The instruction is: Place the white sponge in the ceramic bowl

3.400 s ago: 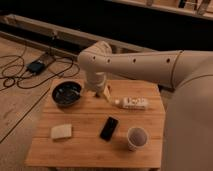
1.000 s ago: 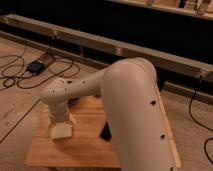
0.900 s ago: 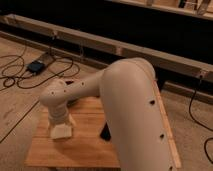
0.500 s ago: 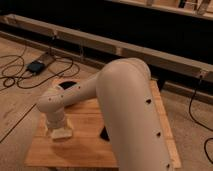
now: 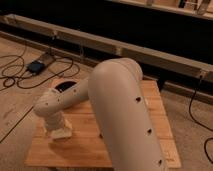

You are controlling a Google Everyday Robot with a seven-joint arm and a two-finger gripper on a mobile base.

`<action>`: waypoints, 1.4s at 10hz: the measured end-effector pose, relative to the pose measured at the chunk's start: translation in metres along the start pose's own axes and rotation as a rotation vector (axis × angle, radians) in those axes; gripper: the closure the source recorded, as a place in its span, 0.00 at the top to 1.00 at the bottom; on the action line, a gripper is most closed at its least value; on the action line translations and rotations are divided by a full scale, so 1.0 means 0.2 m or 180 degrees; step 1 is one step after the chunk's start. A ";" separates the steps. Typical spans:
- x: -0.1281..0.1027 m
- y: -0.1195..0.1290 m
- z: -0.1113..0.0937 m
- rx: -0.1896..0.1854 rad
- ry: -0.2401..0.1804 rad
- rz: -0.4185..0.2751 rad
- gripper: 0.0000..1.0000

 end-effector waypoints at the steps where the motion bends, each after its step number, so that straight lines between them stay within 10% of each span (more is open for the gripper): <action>1: 0.01 0.01 0.02 -0.0050 0.0022 -0.0011 0.80; 10: 0.04 0.04 0.05 -0.0296 0.0117 0.0031 0.06; 14: 0.06 0.00 -0.09 -0.0190 0.0173 0.0044 0.00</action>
